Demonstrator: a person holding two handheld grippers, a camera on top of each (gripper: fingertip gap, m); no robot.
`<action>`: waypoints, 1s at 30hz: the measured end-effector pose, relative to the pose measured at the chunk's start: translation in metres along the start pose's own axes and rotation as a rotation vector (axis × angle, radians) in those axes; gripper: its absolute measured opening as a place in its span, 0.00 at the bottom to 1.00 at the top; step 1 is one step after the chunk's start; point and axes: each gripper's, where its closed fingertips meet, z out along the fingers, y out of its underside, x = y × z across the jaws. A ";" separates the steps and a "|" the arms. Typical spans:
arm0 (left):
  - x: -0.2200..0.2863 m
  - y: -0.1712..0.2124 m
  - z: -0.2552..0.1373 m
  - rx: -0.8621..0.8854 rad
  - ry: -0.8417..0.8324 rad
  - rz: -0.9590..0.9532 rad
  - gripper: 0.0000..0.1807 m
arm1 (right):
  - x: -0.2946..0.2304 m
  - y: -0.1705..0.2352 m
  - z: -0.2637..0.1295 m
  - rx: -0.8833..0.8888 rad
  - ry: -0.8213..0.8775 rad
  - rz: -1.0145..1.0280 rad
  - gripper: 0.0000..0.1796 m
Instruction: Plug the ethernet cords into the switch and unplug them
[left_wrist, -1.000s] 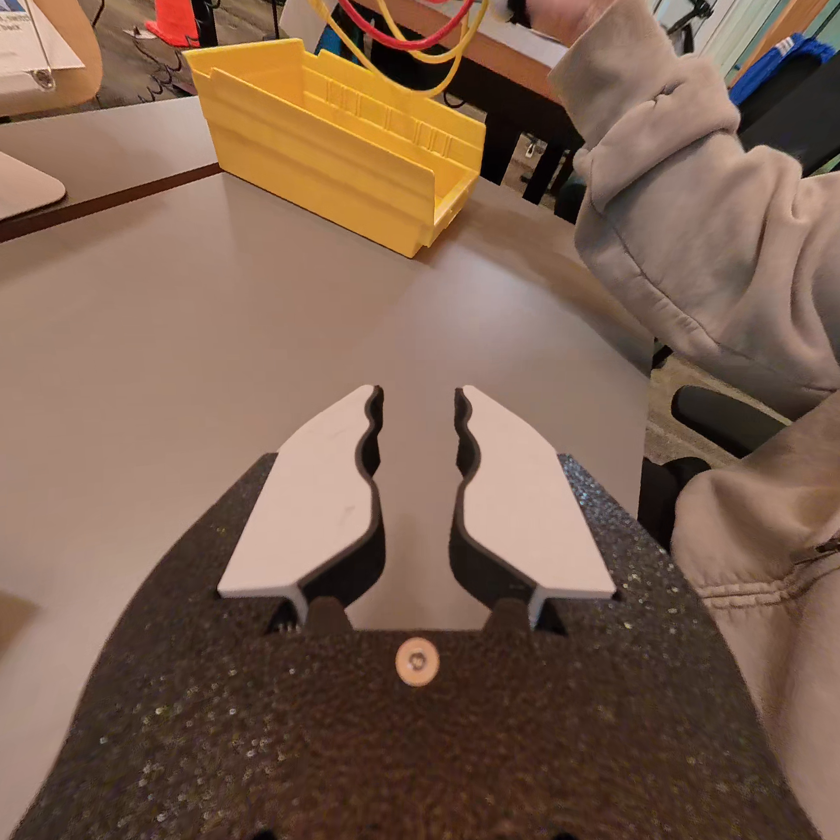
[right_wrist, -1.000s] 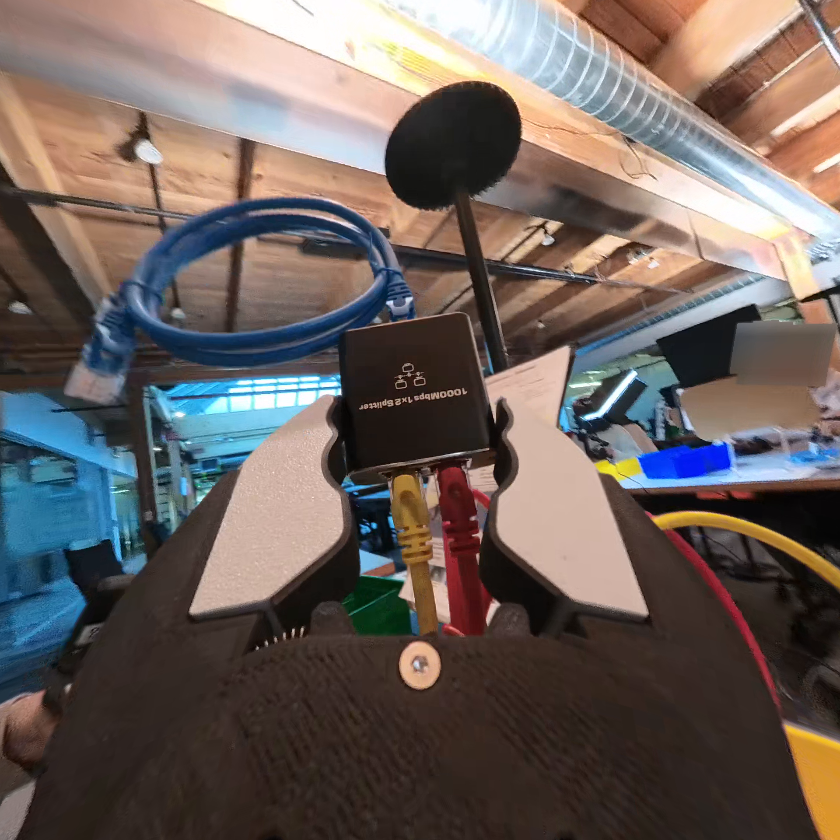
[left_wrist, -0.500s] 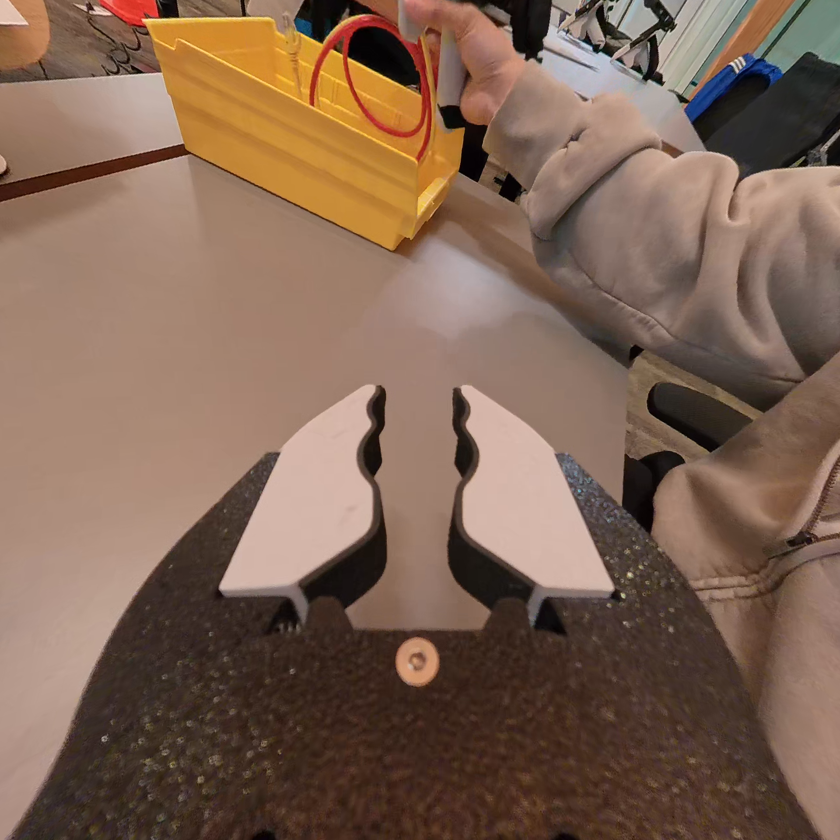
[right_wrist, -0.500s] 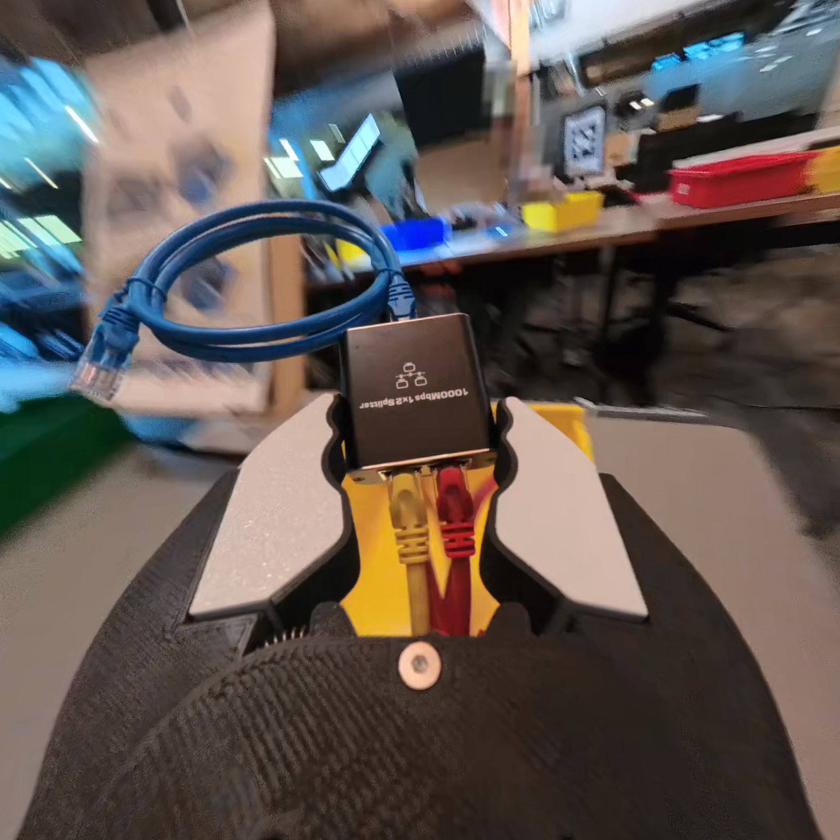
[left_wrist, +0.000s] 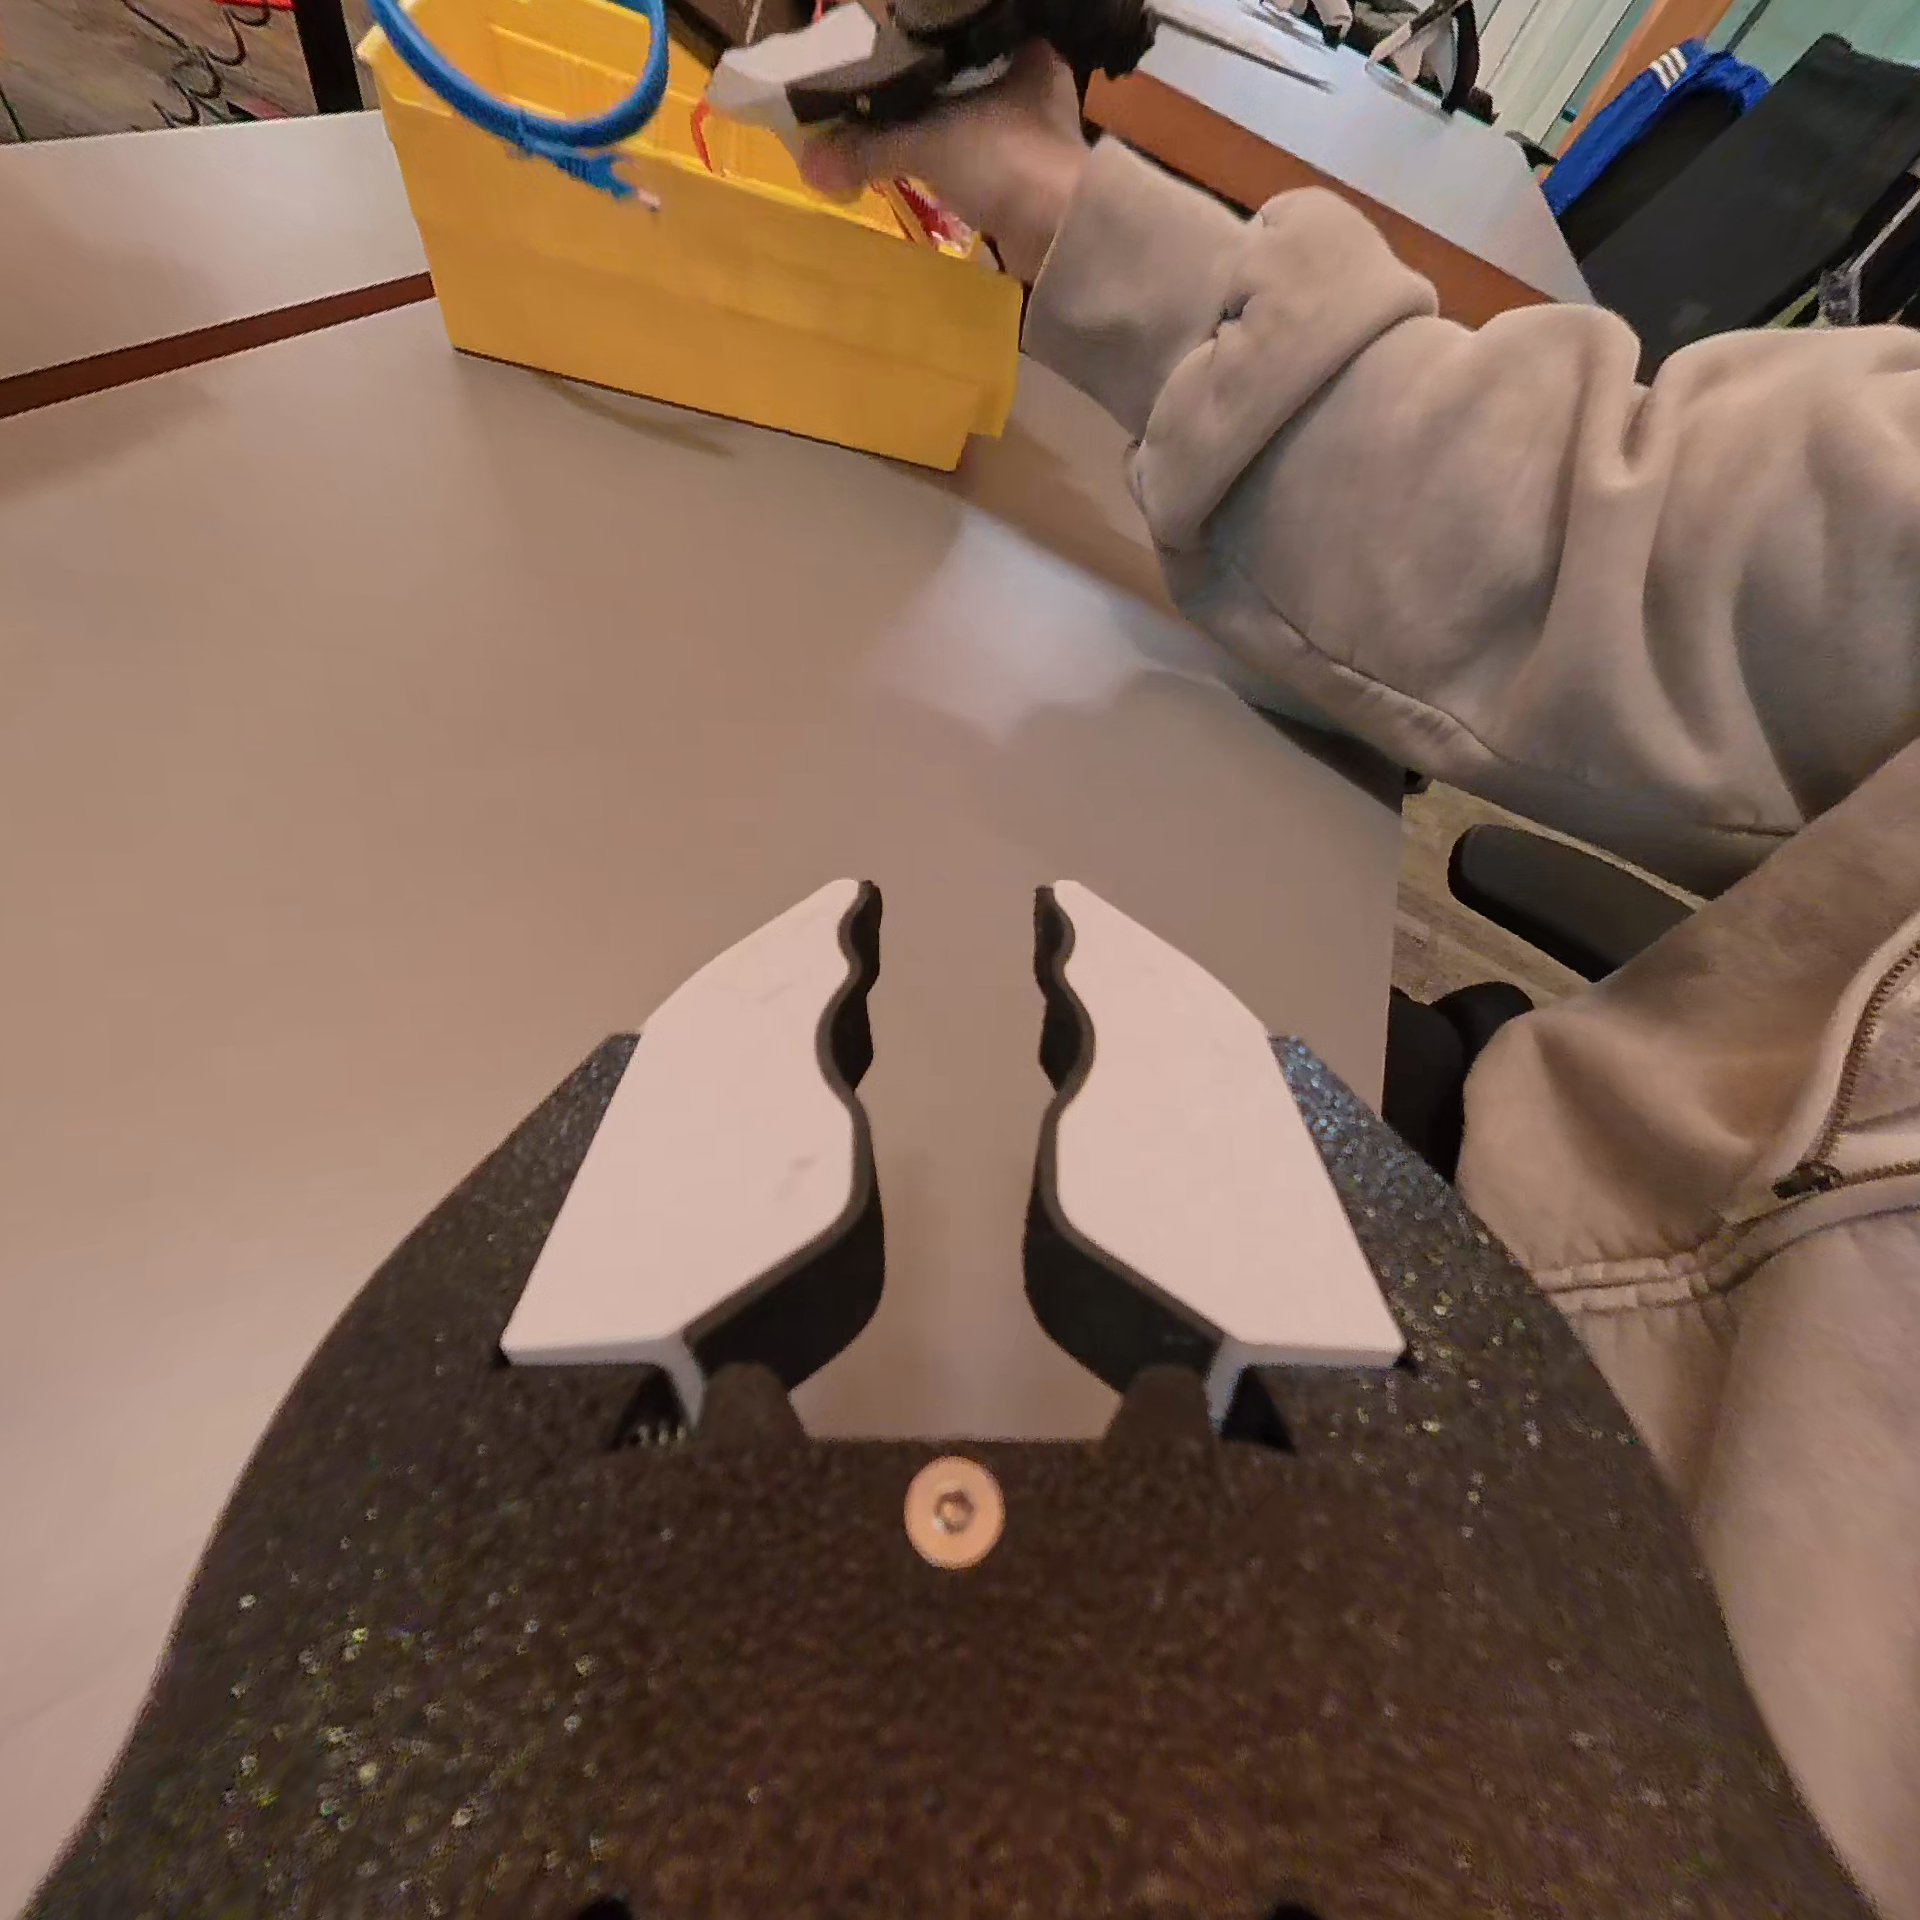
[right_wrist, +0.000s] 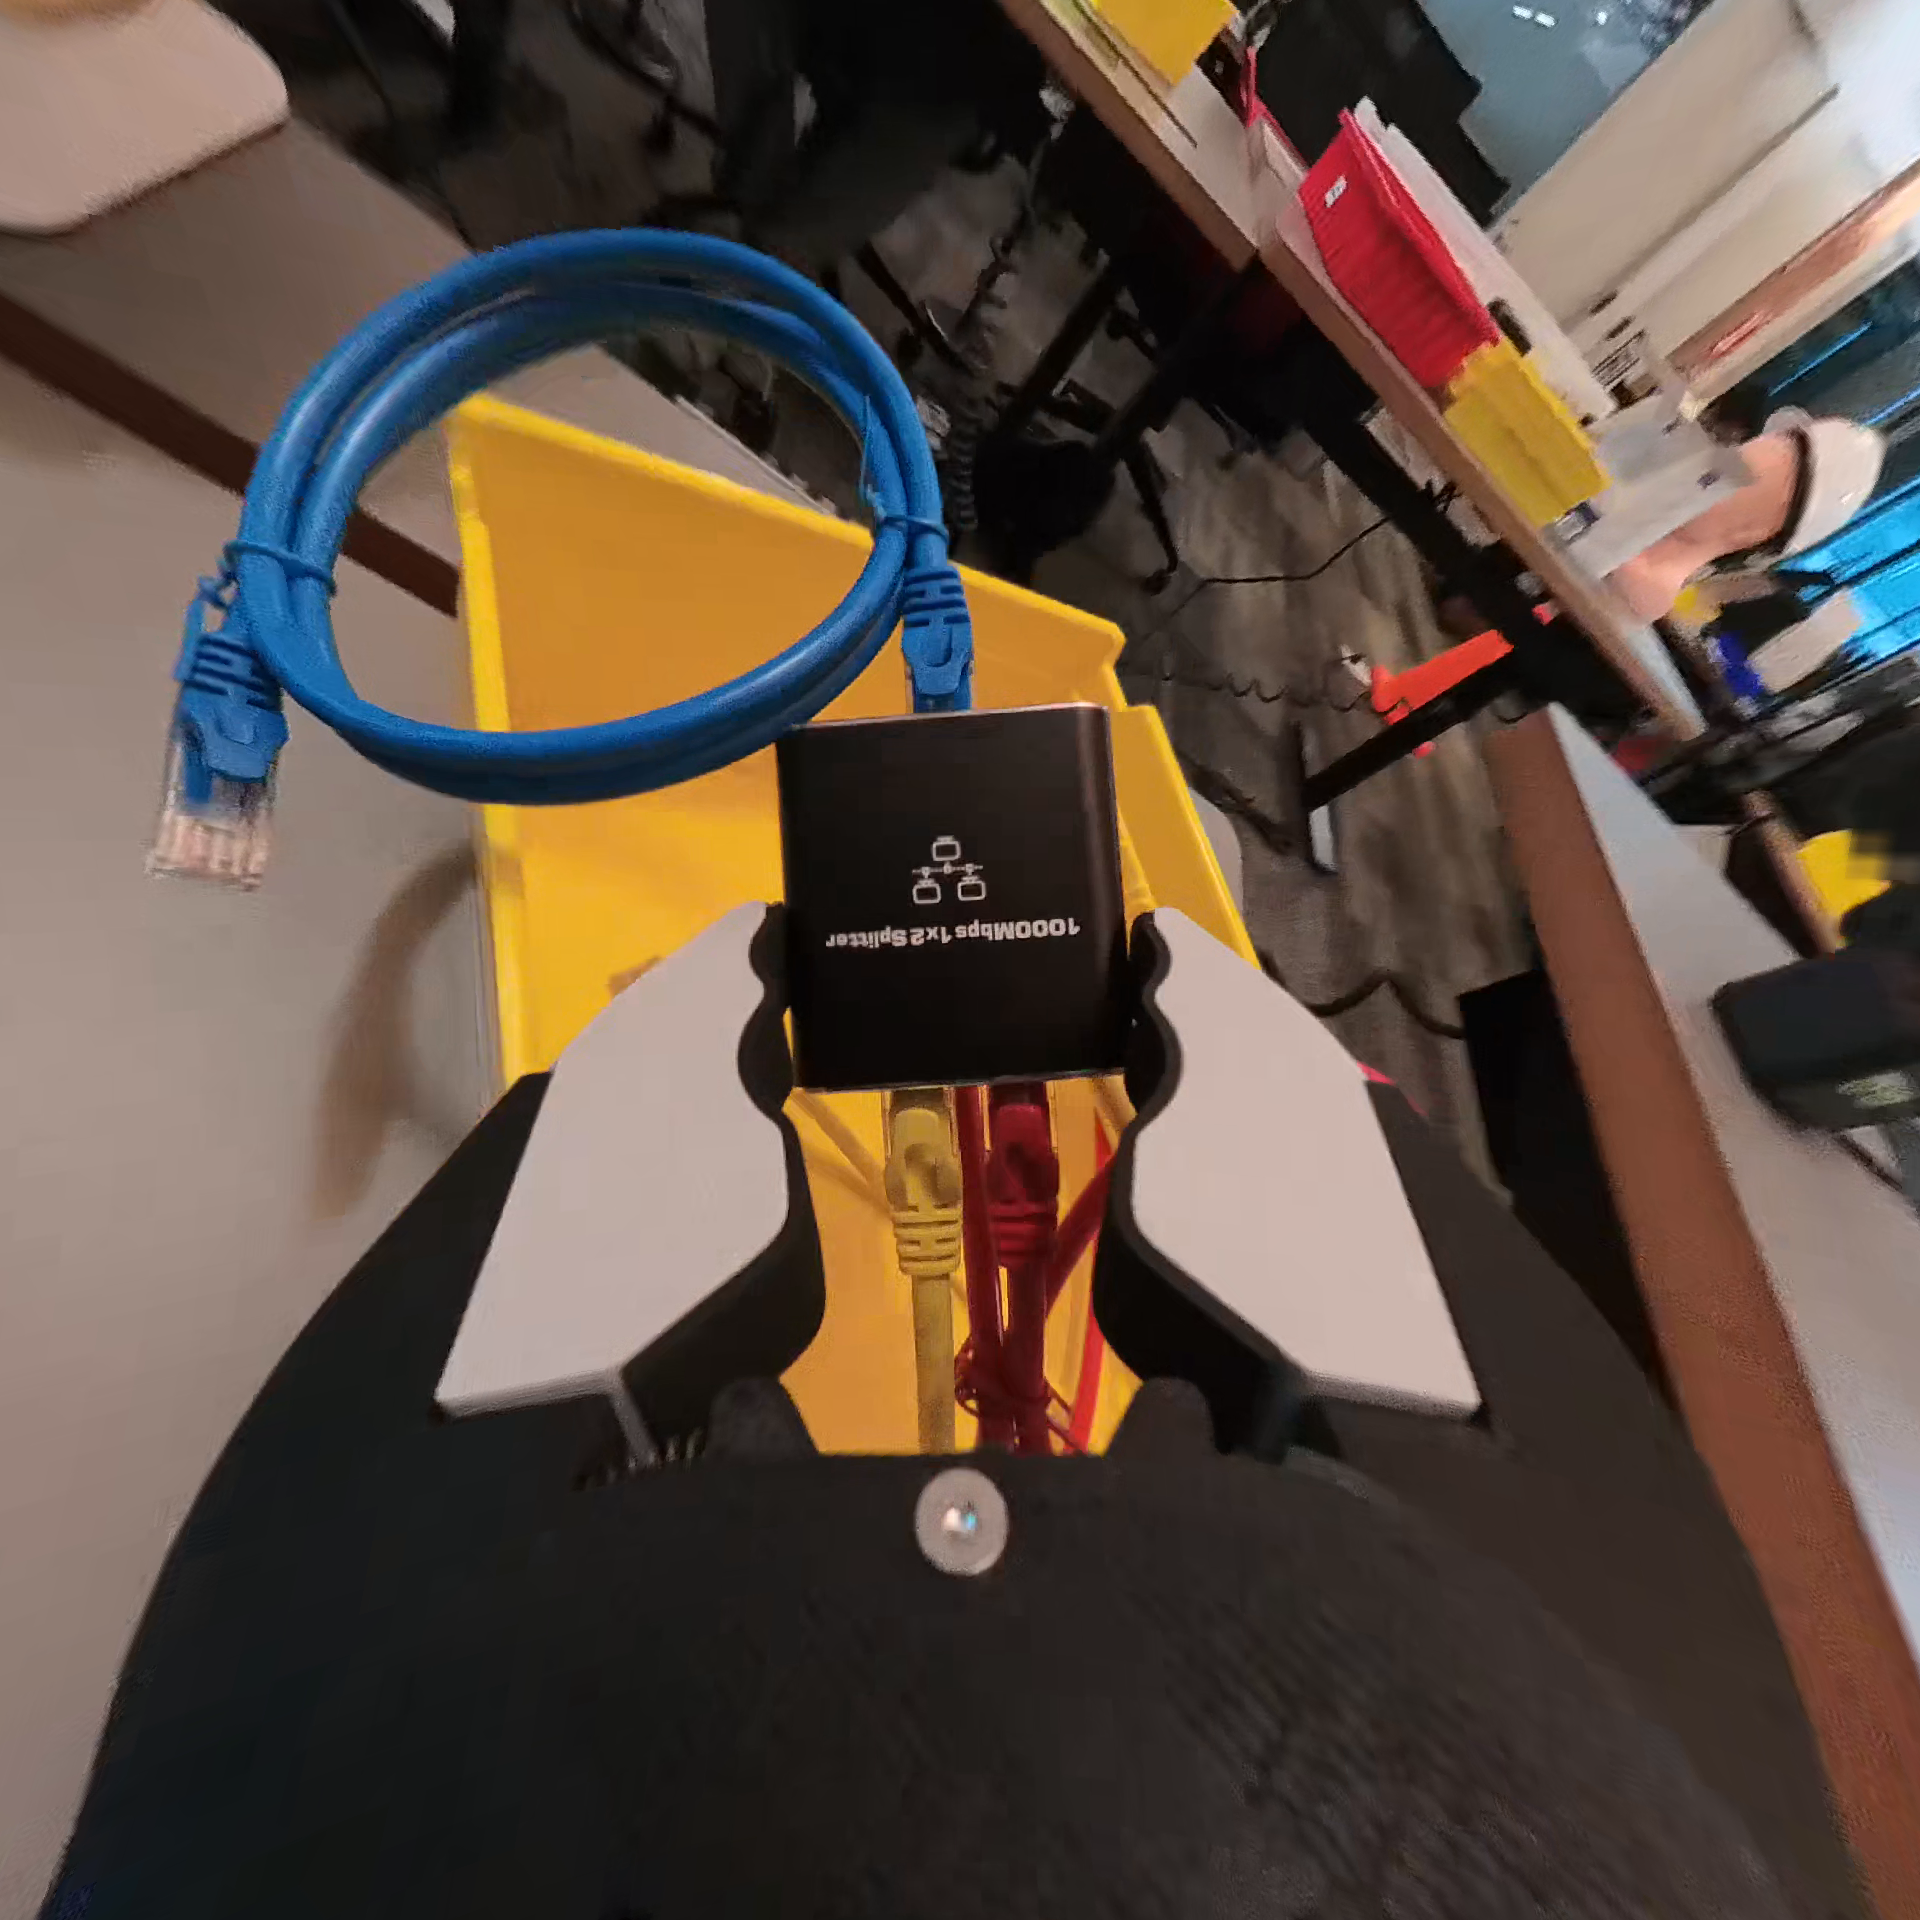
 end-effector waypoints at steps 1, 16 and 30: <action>0.000 0.001 -0.001 -0.007 -0.001 0.003 0.15 | 0.005 -0.001 -0.002 0.000 -0.004 0.033 0.35; 0.002 0.003 -0.002 0.020 0.047 -0.034 0.15 | 0.021 0.016 -0.004 -0.264 0.031 -0.559 0.35; 0.007 -0.003 0.018 0.010 0.060 -0.065 0.16 | 0.024 -0.087 -0.063 0.374 -0.433 0.077 0.37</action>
